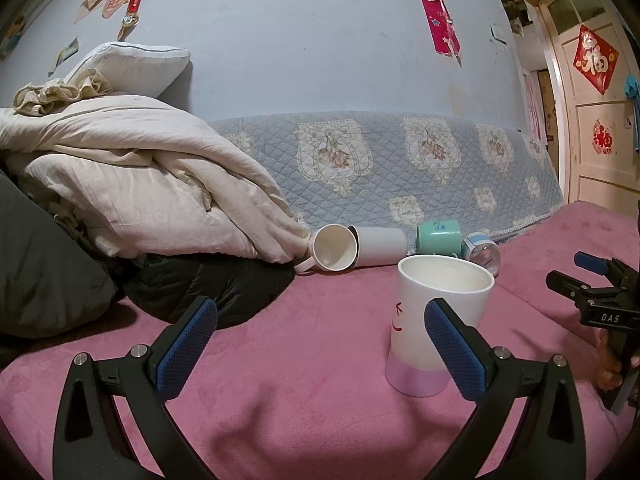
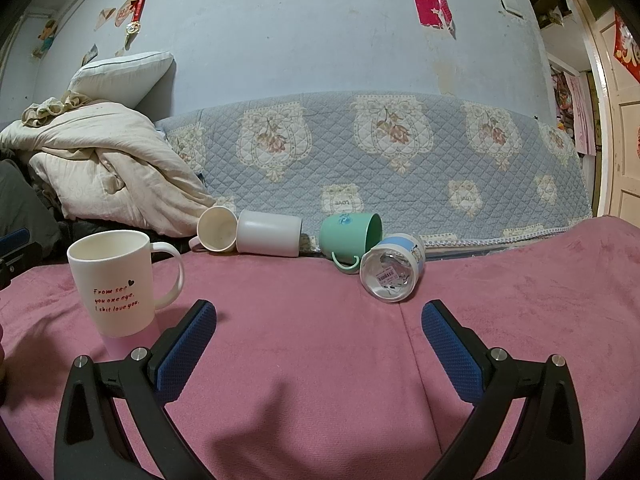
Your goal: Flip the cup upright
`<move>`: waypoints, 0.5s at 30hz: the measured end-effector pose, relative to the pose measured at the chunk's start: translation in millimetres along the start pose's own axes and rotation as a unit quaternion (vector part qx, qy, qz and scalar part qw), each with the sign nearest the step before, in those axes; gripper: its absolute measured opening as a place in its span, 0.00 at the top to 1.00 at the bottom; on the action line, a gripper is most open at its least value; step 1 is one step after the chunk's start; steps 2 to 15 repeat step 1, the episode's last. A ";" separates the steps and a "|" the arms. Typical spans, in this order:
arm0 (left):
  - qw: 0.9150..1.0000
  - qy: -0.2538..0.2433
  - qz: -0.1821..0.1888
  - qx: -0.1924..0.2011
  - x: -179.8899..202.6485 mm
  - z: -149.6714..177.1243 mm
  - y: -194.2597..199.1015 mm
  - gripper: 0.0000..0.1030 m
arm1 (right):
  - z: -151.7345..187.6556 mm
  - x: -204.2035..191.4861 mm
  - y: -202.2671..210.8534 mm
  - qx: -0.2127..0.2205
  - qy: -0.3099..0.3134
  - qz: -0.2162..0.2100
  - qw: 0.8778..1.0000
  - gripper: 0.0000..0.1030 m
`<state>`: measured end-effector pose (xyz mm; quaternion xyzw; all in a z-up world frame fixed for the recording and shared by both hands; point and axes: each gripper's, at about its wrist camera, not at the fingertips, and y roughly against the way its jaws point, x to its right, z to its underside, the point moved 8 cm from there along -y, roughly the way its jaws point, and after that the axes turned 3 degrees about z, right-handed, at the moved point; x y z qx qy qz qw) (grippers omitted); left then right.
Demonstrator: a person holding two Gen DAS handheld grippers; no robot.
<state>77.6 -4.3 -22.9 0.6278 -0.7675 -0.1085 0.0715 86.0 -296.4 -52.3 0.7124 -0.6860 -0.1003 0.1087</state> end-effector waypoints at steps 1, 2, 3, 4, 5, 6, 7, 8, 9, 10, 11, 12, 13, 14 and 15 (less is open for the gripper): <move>1.000 -0.001 0.000 -0.001 0.1 0.0 0.3 0.00 | 0.1 -0.2 -0.2 0.000 0.000 0.000 1.000 0.00; 1.000 -0.001 0.000 -0.001 0.1 0.0 0.3 0.00 | 0.1 -0.2 -0.2 0.000 0.000 0.000 1.000 0.00; 1.000 -0.001 0.000 -0.001 0.1 0.0 0.3 0.00 | 0.1 -0.2 -0.2 0.000 0.000 0.000 1.000 0.00; 1.000 -0.001 0.000 -0.001 0.1 0.0 0.3 0.00 | 0.1 -0.2 -0.2 0.000 0.000 0.000 1.000 0.00; 1.000 -0.001 0.000 -0.001 0.1 0.0 0.3 0.00 | 0.1 -0.2 -0.2 0.000 0.000 0.000 1.000 0.00; 1.000 -0.001 0.000 -0.001 0.1 0.0 0.3 0.00 | 0.1 -0.2 -0.2 0.000 0.000 0.000 1.000 0.00; 1.000 -0.001 0.000 -0.001 0.1 0.0 0.3 0.00 | 0.1 -0.2 -0.2 0.000 0.000 0.000 1.000 0.00; 1.000 -0.001 0.000 -0.001 0.1 0.0 0.3 0.00 | 0.1 -0.2 -0.2 0.000 0.000 0.000 1.000 0.00; 1.000 -0.001 0.000 -0.001 0.1 0.0 0.3 0.00 | 0.1 -0.2 -0.2 0.000 0.000 0.000 1.000 0.00; 1.000 -0.001 0.000 -0.001 0.1 0.0 0.3 0.00 | 0.1 -0.2 -0.2 0.000 0.000 0.000 1.000 0.00; 1.000 -0.001 0.000 -0.001 0.1 0.0 0.3 0.00 | 0.1 -0.2 -0.2 0.000 0.000 0.000 1.000 0.00; 1.000 -0.001 0.000 -0.001 0.1 0.0 0.3 0.00 | 0.1 -0.2 -0.2 0.000 0.000 0.000 1.000 0.00; 1.000 -0.001 0.000 -0.001 0.1 0.0 0.3 0.00 | 0.1 -0.2 -0.2 0.000 0.000 0.000 1.000 0.00; 1.000 -0.001 0.000 -0.001 0.1 0.0 0.3 0.00 | 0.1 -0.2 -0.2 0.000 0.000 0.000 1.000 0.00; 1.000 -0.001 0.000 -0.001 0.1 0.0 0.3 0.00 | 0.1 -0.2 -0.2 0.000 0.000 0.000 1.000 0.00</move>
